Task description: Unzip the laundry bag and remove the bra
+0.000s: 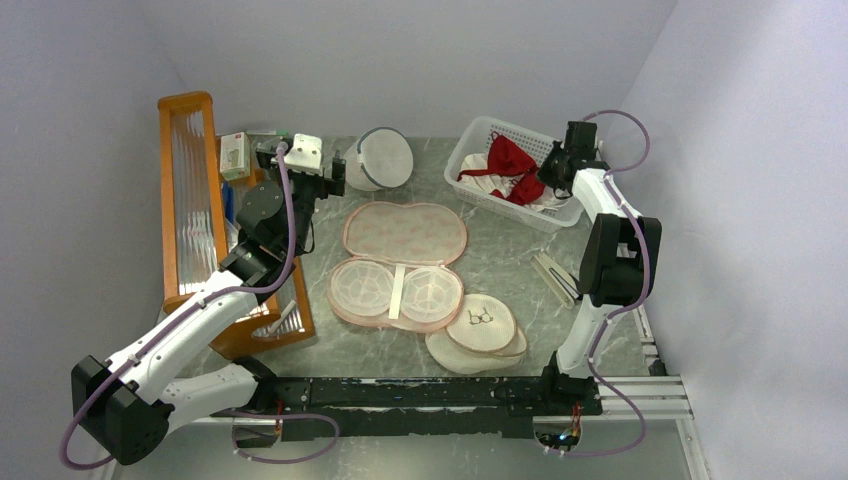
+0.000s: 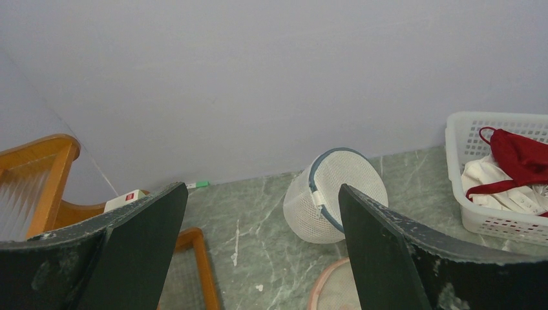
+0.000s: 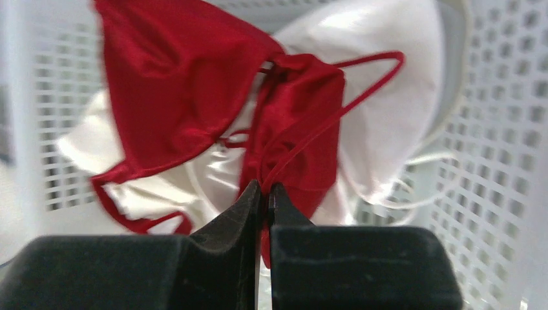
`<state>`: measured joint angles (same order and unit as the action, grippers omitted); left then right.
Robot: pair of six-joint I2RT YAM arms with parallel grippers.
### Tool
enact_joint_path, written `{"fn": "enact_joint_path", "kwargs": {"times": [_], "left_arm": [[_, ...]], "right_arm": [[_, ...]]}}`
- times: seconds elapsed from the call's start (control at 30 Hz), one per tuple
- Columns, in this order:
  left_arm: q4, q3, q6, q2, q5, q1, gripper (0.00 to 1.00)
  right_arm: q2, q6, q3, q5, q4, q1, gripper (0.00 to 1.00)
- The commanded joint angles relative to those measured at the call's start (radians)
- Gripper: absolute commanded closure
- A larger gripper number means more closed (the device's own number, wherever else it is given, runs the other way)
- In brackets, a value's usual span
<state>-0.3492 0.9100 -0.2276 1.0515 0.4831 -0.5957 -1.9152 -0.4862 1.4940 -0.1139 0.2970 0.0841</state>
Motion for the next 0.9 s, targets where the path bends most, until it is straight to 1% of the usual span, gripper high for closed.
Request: {"fn": "enact_joint_path", "kwargs": {"times": [0.0,0.03,0.1,0.3,0.33,0.4,0.43,0.5,0.73,0.8,0.87], "left_arm": [[-0.001,0.044,0.015,0.003,-0.026,0.014,0.01],[-0.001,0.044,0.017,0.003,-0.027,0.016,0.01],[-0.001,0.044,0.02,0.0,-0.029,0.019,0.01],[0.01,0.05,0.031,-0.004,-0.033,0.022,0.01],[0.015,0.053,0.035,-0.002,-0.034,0.022,0.01],[0.028,0.06,0.04,-0.005,-0.037,0.022,0.01],[0.03,0.062,0.039,-0.007,-0.034,0.022,0.01],[0.028,0.058,0.037,-0.01,-0.024,0.022,0.01],[0.049,0.07,0.051,0.004,-0.022,0.02,0.01],[0.054,0.074,0.053,0.012,-0.021,0.019,0.01],[0.059,0.076,0.054,0.021,-0.021,0.016,0.01]], "right_arm": [[0.036,0.043,-0.041,0.197,0.019,0.006,1.0],[0.034,0.046,-0.045,0.203,0.022,0.006,1.0],[0.045,0.049,-0.057,0.222,0.032,0.007,0.97],[0.121,0.043,-0.117,0.287,0.022,0.006,0.84],[0.133,0.042,-0.129,0.3,0.023,0.008,0.78],[0.169,0.052,-0.171,0.308,0.012,0.008,0.57],[0.195,0.057,-0.192,0.312,0.009,0.009,0.51],[0.251,0.07,-0.237,0.31,-0.004,0.008,0.41],[0.51,0.072,-0.417,0.16,-0.079,-0.002,0.26],[0.569,0.072,-0.462,0.124,-0.111,-0.02,0.21],[0.602,0.076,-0.473,0.12,-0.1,-0.053,0.17]]}}
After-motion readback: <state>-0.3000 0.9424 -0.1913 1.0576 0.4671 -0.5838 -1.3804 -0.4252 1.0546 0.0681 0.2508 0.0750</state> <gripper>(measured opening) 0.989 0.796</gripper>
